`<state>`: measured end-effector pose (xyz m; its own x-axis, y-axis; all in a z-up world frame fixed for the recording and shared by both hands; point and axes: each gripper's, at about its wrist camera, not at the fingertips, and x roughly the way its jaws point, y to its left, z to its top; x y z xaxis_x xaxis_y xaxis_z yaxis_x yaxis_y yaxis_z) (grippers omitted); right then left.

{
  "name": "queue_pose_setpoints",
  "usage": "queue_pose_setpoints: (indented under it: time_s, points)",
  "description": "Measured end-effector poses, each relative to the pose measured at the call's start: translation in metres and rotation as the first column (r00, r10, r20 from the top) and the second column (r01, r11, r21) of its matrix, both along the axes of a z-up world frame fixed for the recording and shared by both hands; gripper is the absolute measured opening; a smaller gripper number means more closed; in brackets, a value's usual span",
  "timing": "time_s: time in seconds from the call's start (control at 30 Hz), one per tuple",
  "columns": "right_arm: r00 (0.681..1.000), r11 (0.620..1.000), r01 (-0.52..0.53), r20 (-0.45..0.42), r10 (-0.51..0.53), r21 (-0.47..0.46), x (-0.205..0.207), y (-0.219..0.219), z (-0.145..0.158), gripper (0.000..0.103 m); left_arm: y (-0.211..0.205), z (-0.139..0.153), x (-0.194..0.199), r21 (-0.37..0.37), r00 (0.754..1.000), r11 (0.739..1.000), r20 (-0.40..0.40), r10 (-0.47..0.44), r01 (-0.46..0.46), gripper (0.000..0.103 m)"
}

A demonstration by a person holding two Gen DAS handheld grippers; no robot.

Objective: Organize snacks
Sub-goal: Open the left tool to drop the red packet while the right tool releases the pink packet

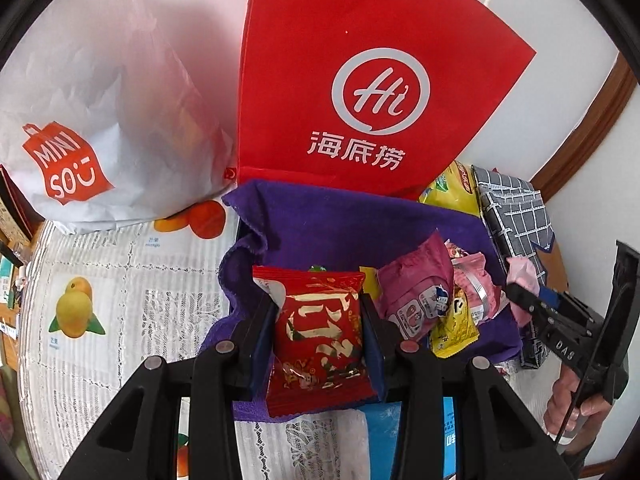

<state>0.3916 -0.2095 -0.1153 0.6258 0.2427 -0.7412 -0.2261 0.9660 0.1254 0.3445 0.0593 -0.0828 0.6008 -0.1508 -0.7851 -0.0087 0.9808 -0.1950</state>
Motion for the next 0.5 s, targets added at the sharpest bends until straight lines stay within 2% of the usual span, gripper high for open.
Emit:
queue_pose_setpoints:
  time_s: [0.1, 0.27, 0.37, 0.5]
  points:
    - [1.000, 0.999, -0.020, -0.005, 0.021, 0.029, 0.008, 0.003, 0.004, 0.039, 0.004, 0.002, -0.001, 0.003, 1.000, 1.000, 0.010, 0.008, -0.008, 0.038]
    - [0.999, 0.999, -0.050, -0.018, 0.050, -0.005, 0.019, 0.013, -0.001, 0.039, 0.011, -0.002, 0.004, 0.002, 1.000, 1.000, 0.000, 0.027, -0.027, 0.038]
    - [0.997, 0.996, -0.075, -0.024, 0.073, -0.056, 0.024, 0.020, -0.007, 0.039, 0.012, -0.011, 0.009, 0.006, 0.999, 0.999, -0.024, 0.032, -0.031, 0.038]
    - [0.993, 0.991, -0.108, -0.059, 0.104, -0.077, 0.027, 0.021, -0.019, 0.039, 0.011, -0.025, 0.018, 0.008, 0.998, 1.000, -0.061, 0.031, -0.030, 0.038]
